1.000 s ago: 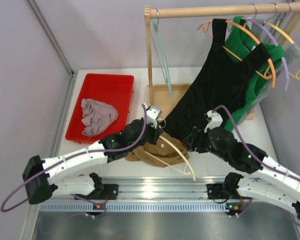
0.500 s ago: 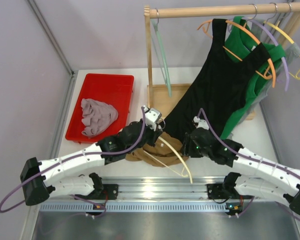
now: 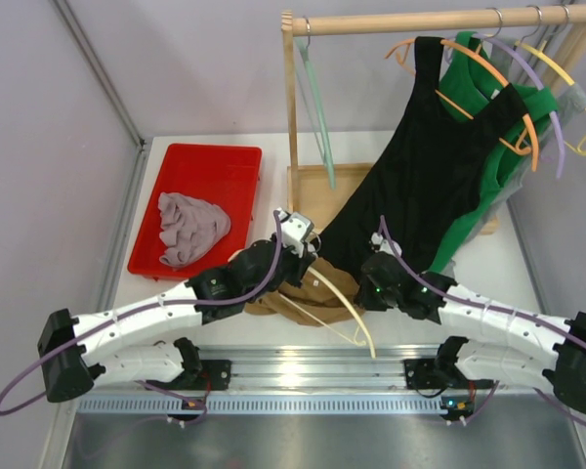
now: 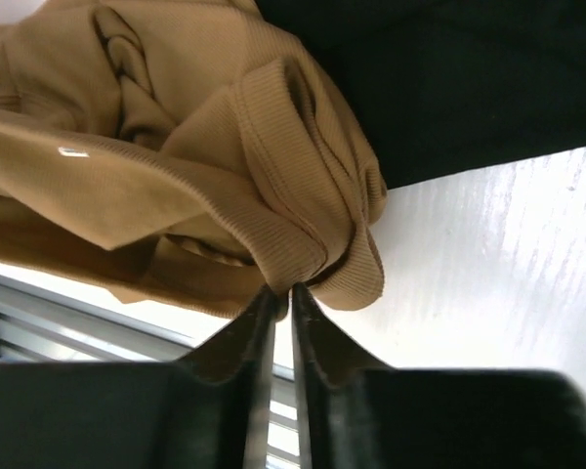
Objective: Place the tank top on the hanger
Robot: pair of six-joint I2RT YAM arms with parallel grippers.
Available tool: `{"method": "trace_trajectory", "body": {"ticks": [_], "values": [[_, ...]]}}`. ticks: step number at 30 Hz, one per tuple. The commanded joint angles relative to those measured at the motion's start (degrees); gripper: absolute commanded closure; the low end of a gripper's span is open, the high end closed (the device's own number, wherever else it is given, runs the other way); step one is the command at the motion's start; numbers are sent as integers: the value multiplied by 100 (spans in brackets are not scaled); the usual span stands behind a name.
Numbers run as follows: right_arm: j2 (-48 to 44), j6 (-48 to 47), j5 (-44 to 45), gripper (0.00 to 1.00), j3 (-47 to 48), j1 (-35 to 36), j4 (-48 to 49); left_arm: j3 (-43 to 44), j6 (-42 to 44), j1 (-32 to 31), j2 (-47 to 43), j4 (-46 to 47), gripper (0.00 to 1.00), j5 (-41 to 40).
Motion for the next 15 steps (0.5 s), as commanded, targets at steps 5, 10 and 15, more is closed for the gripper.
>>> {"method": "trace_trajectory", "body": {"ticks": [5,10,15], "values": [[-507,96,112,100,-242,-88,18,-66,-13,-29,-296,473,100,-983],[-982,96,191,100,-286,-88,-386,-93,-171,-29,-252,657,100,-1723],[-1290,60,217,100,-260,-97,-633,-40,-417,-38,-50,631,100,-2363]]}}
